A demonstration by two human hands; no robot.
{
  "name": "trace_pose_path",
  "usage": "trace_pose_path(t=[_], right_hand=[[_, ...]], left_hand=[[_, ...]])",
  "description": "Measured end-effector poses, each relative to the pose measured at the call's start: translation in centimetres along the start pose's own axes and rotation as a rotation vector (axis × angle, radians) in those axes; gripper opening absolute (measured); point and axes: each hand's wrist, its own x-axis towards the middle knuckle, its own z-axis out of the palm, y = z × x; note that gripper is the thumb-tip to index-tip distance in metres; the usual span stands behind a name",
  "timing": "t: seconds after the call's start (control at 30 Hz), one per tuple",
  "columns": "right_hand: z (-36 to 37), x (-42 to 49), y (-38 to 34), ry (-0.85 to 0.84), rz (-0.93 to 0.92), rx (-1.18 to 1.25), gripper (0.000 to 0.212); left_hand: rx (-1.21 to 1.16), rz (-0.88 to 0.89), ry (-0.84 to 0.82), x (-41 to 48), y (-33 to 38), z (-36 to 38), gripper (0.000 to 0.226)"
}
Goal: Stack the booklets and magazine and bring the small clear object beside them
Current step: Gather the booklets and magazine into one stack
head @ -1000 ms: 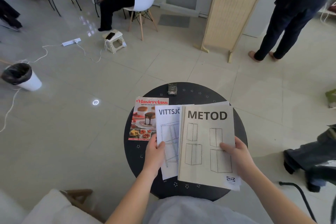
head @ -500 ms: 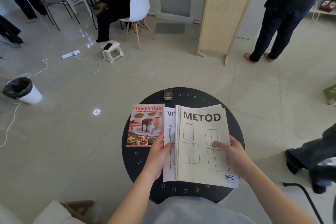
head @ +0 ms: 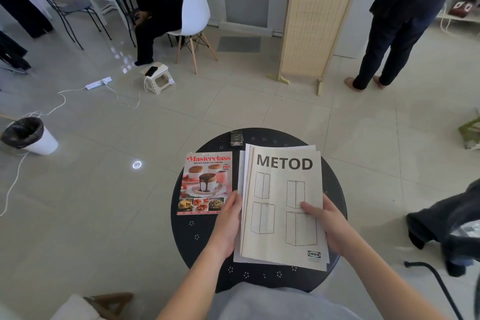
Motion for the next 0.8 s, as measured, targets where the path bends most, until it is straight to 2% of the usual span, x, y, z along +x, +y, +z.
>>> trace_pose_path(t=[0.07, 0.17, 0.2, 0.3, 0.5, 0.8], right_hand=[[0.3, -0.1, -0.1, -0.003, -0.020, -0.030, 0.033], [0.9, -0.3, -0.3, -0.043, -0.056, -0.134, 0.036], [1.2, -0.4, -0.3, -0.057, -0.068, -0.166, 0.036], [2.0, -0.5, -0.4, -0.074, -0.089, -0.227, 0.036], [3.1, -0.2, 0.5, -0.078, -0.054, -0.274, 0.029], [5.0, -0.5, 0.7, 0.071, -0.128, -0.391, 0.016]], left_hand=[[0.035, -0.002, 0.004, 0.4, -0.2, 0.0, 0.034], [0.094, 0.051, 0.012, 1.3, -1.2, -0.2, 0.062], [0.109, 0.076, 0.015, 1.3, -1.3, -0.2, 0.063], [0.091, 0.122, 0.042, 1.2, -1.3, -0.2, 0.060], [0.081, 0.103, 0.106, 1.3, -1.5, -1.1, 0.064], [0.128, 0.063, 0.079, 1.7, -1.3, -1.9, 0.059]])
